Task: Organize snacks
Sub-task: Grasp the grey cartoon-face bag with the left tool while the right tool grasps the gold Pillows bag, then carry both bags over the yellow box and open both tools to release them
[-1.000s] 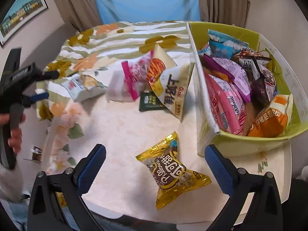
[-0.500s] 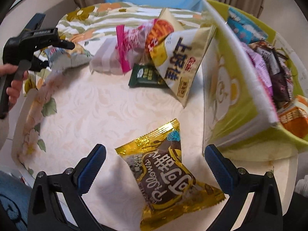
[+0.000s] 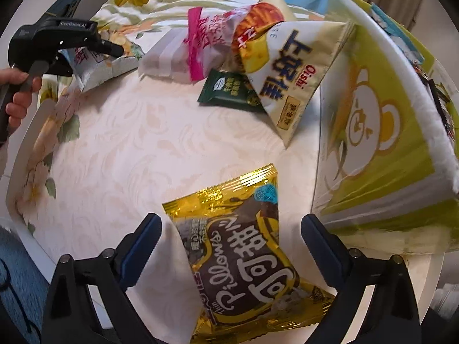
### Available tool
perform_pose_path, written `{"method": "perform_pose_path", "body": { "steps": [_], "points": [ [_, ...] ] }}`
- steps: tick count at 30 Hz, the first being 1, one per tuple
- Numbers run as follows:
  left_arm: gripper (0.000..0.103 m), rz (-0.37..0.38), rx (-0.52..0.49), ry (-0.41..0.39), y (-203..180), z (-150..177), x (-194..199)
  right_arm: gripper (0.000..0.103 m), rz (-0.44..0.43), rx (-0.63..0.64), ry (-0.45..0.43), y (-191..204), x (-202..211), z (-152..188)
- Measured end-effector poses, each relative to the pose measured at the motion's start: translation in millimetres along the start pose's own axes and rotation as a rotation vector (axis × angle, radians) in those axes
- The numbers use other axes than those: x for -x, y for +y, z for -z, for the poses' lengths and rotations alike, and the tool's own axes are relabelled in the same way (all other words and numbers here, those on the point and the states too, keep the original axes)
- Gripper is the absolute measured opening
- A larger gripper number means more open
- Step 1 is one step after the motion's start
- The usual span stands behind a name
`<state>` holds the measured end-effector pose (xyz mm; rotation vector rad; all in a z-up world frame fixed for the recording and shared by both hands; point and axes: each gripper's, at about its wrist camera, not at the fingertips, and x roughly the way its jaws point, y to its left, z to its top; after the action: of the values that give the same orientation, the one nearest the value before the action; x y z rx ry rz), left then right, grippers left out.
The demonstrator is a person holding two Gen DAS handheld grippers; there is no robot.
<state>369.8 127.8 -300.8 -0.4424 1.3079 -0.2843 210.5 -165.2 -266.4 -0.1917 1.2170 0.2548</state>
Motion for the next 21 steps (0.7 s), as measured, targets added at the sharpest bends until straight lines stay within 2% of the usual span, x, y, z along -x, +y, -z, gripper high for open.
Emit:
{"method": "perform_pose_path", "body": {
  "steps": [1,3,10,12,15,20,21],
  "points": [
    [0.052,0.002,0.002,0.000,1,2,2,0.095,-0.001,0.010,0.002,0,0,1],
    [0.051,-0.003,0.008,0.000,0,7,5,0.087,-0.003,0.024,0.011,-1,-1,1],
    [0.050,-0.001,0.022,-0.001,3,29,20,0.075,-0.032,0.053,0.033,-6,-5,1],
    [0.050,0.002,0.025,0.001,2,37,23,0.065,-0.041,0.053,0.041,-4,-8,-1],
    [0.050,-0.002,0.025,0.001,0,47,29,0.055,-0.042,0.043,0.055,-3,-12,-3],
    [0.050,0.005,0.014,-0.007,-6,62,43,0.040,-0.045,0.008,0.046,4,-12,-11],
    [0.050,0.003,0.006,-0.012,-9,65,47,0.040,-0.052,-0.005,0.047,7,-12,-16]
  ]
}}
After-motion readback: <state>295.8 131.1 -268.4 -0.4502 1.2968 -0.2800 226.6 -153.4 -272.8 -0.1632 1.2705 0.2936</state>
